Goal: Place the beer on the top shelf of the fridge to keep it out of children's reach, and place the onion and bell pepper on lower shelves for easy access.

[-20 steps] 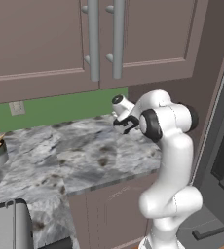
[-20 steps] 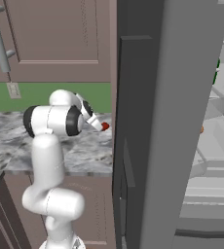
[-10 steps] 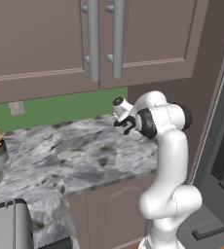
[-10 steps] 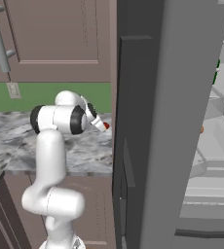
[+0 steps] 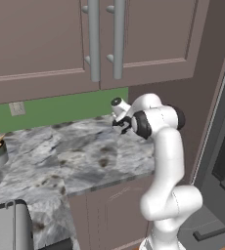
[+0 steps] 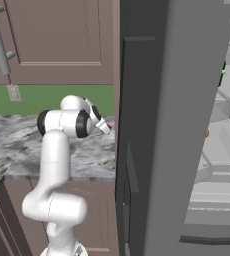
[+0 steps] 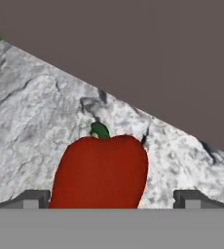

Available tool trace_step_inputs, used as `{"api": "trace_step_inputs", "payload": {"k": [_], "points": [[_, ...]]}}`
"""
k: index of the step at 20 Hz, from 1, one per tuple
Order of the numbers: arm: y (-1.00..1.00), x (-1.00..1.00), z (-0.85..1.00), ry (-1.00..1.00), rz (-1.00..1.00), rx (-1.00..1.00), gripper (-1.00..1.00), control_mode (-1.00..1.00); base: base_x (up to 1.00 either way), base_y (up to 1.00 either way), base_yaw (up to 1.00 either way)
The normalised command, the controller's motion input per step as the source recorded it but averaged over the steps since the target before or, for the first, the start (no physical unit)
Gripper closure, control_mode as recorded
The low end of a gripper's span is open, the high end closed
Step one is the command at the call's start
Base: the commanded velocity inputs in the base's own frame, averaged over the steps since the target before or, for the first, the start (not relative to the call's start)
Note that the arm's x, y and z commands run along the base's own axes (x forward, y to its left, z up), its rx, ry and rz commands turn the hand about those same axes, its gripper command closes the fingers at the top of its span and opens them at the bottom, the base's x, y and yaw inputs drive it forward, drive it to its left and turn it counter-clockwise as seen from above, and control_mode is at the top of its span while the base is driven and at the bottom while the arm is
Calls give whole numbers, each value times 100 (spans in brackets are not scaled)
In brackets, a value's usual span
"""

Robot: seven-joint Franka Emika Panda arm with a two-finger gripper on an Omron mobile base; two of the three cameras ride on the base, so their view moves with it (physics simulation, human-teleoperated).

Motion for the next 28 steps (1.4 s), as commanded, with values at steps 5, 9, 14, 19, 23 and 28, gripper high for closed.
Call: {"api": "trace_step_inputs", "payload": {"k": [5, 9, 14, 19, 23, 28], "points": [[0, 32, -20, 0, -1, 0, -100, -100, 0, 0, 0], [0, 31, -25, 0, -2, 0, -100, -100, 0, 0, 0], [0, 17, -46, 7, -2, 0, 100, -100, 0, 0, 0], [-2, 0, -62, 11, -5, 0, 100, -100, 0, 0, 0], [0, -4, -59, 3, -4, 0, 100, -100, 0, 0, 0], [0, -48, -69, -17, -1, 0, 100, -100, 0, 0, 0]]}}
